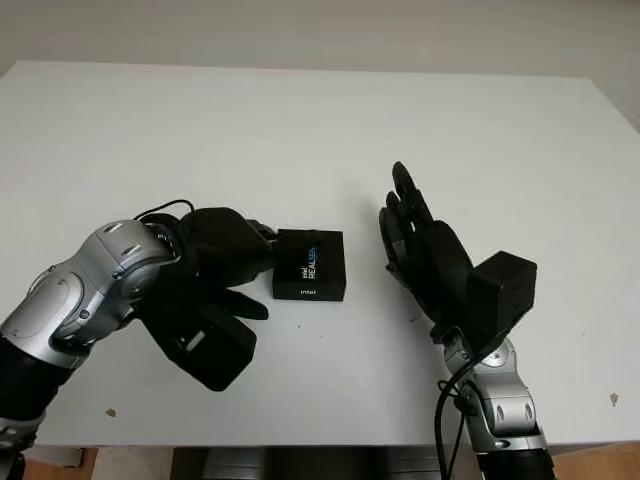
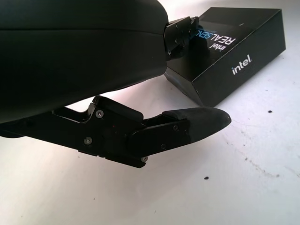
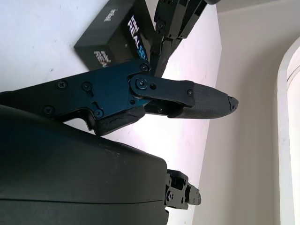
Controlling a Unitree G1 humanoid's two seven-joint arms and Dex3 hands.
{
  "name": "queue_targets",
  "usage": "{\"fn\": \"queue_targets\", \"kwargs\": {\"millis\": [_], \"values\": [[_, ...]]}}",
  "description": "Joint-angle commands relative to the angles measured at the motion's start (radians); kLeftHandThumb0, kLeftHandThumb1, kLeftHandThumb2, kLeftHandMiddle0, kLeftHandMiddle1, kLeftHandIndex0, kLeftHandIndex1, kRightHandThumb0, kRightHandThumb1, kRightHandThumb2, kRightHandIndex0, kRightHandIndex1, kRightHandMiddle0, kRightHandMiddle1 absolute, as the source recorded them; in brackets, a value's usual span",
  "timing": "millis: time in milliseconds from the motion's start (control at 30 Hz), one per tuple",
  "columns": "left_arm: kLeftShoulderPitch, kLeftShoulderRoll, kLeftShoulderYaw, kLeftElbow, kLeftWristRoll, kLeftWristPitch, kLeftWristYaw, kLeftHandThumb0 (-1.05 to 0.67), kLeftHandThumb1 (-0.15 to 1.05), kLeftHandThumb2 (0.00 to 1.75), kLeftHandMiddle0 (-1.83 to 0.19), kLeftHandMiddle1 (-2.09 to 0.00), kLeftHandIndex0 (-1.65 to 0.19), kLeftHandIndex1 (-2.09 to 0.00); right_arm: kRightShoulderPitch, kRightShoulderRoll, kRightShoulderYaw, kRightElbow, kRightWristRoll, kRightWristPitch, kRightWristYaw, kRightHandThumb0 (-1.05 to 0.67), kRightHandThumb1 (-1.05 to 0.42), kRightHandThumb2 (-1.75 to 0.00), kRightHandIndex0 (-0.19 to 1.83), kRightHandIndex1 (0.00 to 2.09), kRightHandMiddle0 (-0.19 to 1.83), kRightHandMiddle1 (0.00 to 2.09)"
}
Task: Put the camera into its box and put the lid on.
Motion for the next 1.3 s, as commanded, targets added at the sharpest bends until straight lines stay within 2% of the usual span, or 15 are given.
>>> {"fn": "queue_targets", "kwargs": {"millis": [0,133,267,333,400,467,567,600,633,733,833,900,933,1033,1267], "values": [[0.013,0.016,0.029,-0.021,0.006,0.023,-0.012,-0.74,1.05,0.69,0.19,0.00,0.19,0.00,-0.008,-0.016,-0.012,-0.027,0.012,0.008,0.008,-0.79,-1.05,-0.52,-0.12,0.06,-0.08,0.06],[0.027,0.043,0.083,-0.107,-0.030,0.044,-0.044,-0.77,1.05,0.75,0.19,0.00,0.19,-0.01,-0.023,-0.035,-0.016,-0.028,-0.003,0.002,0.006,-0.80,-1.05,-0.52,-0.11,0.07,-0.06,0.07],[0.030,0.083,0.208,-0.222,-0.144,0.105,-0.095,-0.78,1.05,0.80,0.14,-0.04,0.13,-0.04,-0.043,-0.037,-0.028,-0.033,0.014,0.006,0.011,-0.80,-1.05,-0.53,-0.11,0.06,-0.08,0.06],[0.023,0.096,0.239,-0.246,-0.172,0.133,-0.112,-0.78,1.05,0.81,0.13,-0.05,0.13,-0.04,-0.049,-0.038,-0.033,-0.035,0.026,0.008,0.016,-0.79,-1.05,-0.53,-0.11,0.06,-0.09,0.05],[0.011,0.110,0.283,-0.252,-0.217,0.162,-0.118,-0.78,1.05,0.84,0.13,-0.05,0.12,-0.05,-0.056,-0.040,-0.038,-0.029,0.037,-0.006,0.022,-0.78,-1.05,-0.53,-0.12,0.05,-0.10,0.05],[0.010,0.093,0.366,-0.240,-0.303,0.225,-0.089,-0.77,1.05,0.83,0.10,-0.06,0.09,-0.06,-0.064,-0.043,-0.038,-0.030,0.027,-0.017,0.015,-0.78,-1.05,-0.54,-0.12,0.05,-0.10,0.05],[-0.011,0.049,0.455,-0.193,-0.463,0.371,-0.071,-0.76,1.05,0.77,0.07,-0.07,0.08,-0.06,-0.073,-0.045,-0.042,-0.040,0.024,-0.023,0.008,-0.81,-1.05,-0.54,-0.13,0.05,-0.10,0.05],[-0.020,0.002,0.495,-0.142,-0.541,0.390,-0.030,-0.77,1.05,0.70,-0.05,-0.80,0.08,-0.06,-0.079,-0.047,-0.045,-0.047,0.022,-0.021,0.003,-0.80,-1.05,-0.55,-0.13,0.05,-0.10,0.05],[-0.024,-0.027,0.519,-0.106,-0.596,0.398,0.005,-0.75,1.05,0.68,0.06,-0.63,0.01,-0.09,-0.082,-0.048,-0.046,-0.052,0.020,-0.020,-0.001,-0.78,-1.05,-0.57,-0.14,0.04,-0.11,0.04],[-0.005,-0.130,0.551,0.010,-0.656,0.313,0.197,-0.75,1.05,0.67,0.00,-0.19,-0.02,-0.07,-0.092,-0.054,-0.050,-0.079,0.009,0.010,-0.017,-0.76,-1.05,-0.61,-0.17,0.03,-0.14,0.03],[0.008,-0.270,0.574,0.155,-0.715,0.227,0.399,-0.73,1.05,0.64,0.05,-0.08,0.03,-0.04,-0.102,-0.046,-0.054,-0.107,-0.001,0.023,-0.043,-0.79,-1.05,-0.63,-0.19,0.01,-0.17,0.02],[0.025,-0.392,0.602,0.220,-0.786,0.249,0.524,-0.77,1.05,0.55,0.12,-0.04,0.10,-0.02,-0.108,-0.038,-0.054,-0.127,-0.004,0.033,-0.062,-0.82,-1.05,-0.64,-0.19,0.00,-0.19,0.00],[0.032,-0.423,0.605,0.237,-0.807,0.251,0.563,-0.78,1.05,0.54,0.16,-0.02,0.15,-0.01,-0.109,-0.038,-0.053,-0.132,-0.006,0.037,-0.068,-0.83,-1.05,-0.64,-0.19,0.00,-0.19,0.00],[0.060,-0.489,0.603,0.304,-0.848,0.204,0.632,-0.79,1.05,0.58,0.19,0.00,0.19,0.00,-0.115,-0.031,-0.054,-0.128,-0.011,0.038,-0.084,-0.84,-1.05,-0.65,-0.19,0.00,-0.19,0.00],[0.129,-0.584,0.595,0.406,-0.934,0.094,0.673,-0.77,1.05,0.67,0.19,0.00,0.19,0.00,-0.128,-0.019,-0.059,-0.100,0.001,0.062,-0.100,-0.81,-1.05,-0.67,-0.19,0.00,-0.19,0.00]]}}
